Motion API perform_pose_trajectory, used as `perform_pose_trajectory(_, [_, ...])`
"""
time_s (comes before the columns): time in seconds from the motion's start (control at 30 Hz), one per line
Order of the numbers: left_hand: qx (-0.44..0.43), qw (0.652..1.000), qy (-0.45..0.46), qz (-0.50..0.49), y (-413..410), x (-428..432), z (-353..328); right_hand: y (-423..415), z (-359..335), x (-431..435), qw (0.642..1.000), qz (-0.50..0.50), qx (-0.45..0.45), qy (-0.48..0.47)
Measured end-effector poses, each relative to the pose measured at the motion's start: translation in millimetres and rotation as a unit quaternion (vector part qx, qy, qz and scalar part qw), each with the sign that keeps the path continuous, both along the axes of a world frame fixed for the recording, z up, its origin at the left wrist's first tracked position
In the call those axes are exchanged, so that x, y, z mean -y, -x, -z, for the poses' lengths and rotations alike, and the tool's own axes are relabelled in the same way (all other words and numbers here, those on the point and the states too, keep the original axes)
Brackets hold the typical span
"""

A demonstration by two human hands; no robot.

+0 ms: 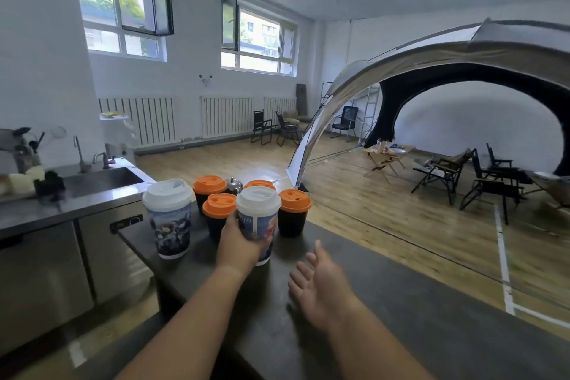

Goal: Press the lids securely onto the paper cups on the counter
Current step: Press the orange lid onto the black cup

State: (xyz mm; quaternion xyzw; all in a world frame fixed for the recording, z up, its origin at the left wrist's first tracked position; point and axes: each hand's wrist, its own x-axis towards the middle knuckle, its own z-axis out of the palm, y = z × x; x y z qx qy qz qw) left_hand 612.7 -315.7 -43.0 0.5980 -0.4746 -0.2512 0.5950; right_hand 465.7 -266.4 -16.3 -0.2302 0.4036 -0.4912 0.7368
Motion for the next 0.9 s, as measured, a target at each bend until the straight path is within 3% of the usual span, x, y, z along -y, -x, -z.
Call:
perform_pose_trajectory(0.3, [-0.085, 0.991, -0.099, -0.022, 43, -44, 1, 31, 9, -7, 0.999, 0.032, -0.007, 0.019])
perform_pose_trajectory(0.4, [-0.138, 0.979, -0.095, 0.117, 98, -75, 14, 74, 13, -29, 0.997, 0.068, -0.01, 0.028])
perform_pose_trajectory(0.53, [-0.232, 0.907, -0.147, 0.318, 188, -101, 20, 150, 15, -75, 0.99, 0.141, -0.003, 0.026])
perform_pose_trajectory(0.67, [-0.233, 0.858, -0.183, 0.419, 268, -124, 13, 225, 10, -129, 0.972, 0.233, 0.0, 0.021])
perform_pose_trajectory(0.8, [-0.197, 0.828, -0.201, 0.485, 341, -148, 8, 291, 10, -185, 0.923, 0.357, -0.126, 0.077])
perform_pose_trajectory(0.9, [-0.164, 0.8, -0.204, 0.54, 393, -166, 1, 336, 0, -228, 0.823, 0.473, -0.28, 0.143])
